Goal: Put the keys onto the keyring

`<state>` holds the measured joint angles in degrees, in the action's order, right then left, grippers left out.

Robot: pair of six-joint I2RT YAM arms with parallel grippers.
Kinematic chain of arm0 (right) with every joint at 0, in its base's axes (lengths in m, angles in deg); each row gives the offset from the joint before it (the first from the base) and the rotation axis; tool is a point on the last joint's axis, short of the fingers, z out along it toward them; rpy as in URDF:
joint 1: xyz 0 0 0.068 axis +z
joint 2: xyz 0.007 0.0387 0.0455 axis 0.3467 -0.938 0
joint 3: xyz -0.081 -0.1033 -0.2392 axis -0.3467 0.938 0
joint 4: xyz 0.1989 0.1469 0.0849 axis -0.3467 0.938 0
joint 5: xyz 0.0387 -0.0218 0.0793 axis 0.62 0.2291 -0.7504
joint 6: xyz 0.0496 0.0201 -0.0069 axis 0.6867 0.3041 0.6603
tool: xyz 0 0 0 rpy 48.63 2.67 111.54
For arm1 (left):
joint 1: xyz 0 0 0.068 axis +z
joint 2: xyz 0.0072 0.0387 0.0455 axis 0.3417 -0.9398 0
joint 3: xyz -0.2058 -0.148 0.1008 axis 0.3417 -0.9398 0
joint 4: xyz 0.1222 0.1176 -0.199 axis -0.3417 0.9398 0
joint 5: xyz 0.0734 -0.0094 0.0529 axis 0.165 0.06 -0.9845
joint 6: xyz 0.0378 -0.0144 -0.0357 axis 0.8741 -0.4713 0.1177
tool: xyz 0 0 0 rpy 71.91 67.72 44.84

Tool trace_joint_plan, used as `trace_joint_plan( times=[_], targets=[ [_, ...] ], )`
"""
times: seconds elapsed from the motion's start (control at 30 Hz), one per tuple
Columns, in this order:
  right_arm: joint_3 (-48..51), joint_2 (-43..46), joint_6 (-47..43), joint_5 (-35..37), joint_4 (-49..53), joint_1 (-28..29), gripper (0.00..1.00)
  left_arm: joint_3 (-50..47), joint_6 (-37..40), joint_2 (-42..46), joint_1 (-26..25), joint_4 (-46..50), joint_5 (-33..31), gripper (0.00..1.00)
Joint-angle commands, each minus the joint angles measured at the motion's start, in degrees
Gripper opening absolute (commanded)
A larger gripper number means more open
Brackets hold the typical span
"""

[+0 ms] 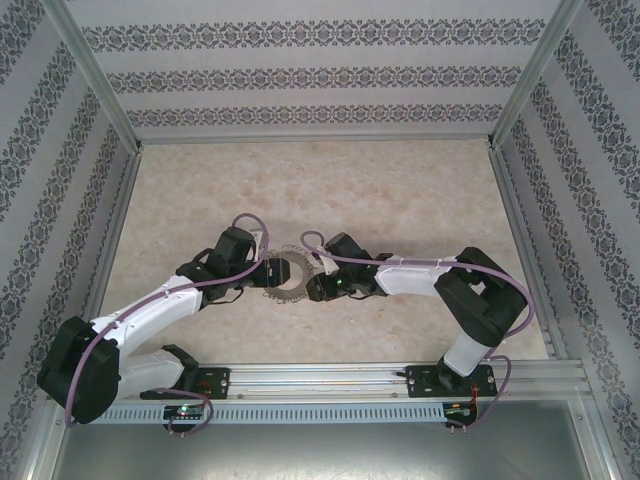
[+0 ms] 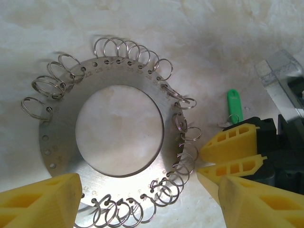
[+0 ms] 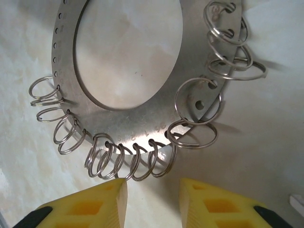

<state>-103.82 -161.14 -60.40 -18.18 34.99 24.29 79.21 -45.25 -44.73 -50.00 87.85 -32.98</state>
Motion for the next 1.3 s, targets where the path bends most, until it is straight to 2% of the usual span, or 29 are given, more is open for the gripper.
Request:
trace_joint_plan(
  times=[0.0,0.2,0.9,1.27],
  targets=[
    [0.72,0.18,1.55,-0.29,-2.12,-1.32,0.34,1.6,1.47,-0.22,-0.44,0.41,-0.11,0.76],
    [0.22,-2.2,2.44,-2.51,-4.44,-1.79,0.28,1.59,1.54,0.54,-0.45,0.84,-0.27,0.76],
    [0.21,-4.33,3.06,-3.21,-5.99,-1.49,0.22,1.47,2.31,2.05,-0.42,2.47,-1.51,0.76],
    [0.48,-2.04,1.49,-2.81,-5.57,-1.55,0.08,1.54,2.5,2.31,-0.42,2.43,-1.4,0.76]
  ],
)
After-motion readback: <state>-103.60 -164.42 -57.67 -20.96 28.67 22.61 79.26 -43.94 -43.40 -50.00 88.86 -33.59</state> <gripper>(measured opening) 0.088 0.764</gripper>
